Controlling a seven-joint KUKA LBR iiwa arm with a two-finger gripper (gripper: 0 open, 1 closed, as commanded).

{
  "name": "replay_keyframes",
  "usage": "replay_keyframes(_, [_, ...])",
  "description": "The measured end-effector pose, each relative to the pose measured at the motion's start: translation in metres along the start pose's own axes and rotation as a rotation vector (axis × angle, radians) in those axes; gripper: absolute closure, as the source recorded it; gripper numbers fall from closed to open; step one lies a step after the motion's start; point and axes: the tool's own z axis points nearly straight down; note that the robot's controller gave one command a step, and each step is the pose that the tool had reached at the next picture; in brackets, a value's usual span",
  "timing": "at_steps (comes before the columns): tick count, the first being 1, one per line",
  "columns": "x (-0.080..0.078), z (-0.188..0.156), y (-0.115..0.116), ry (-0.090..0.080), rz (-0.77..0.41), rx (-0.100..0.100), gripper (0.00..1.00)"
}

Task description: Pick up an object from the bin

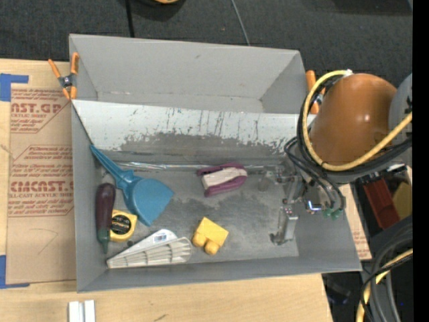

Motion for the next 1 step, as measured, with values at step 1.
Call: replay_keyframes(1, [-0.0014, -0.0044, 0.0001, -0.008, -0.001, 0.0, 0.0])
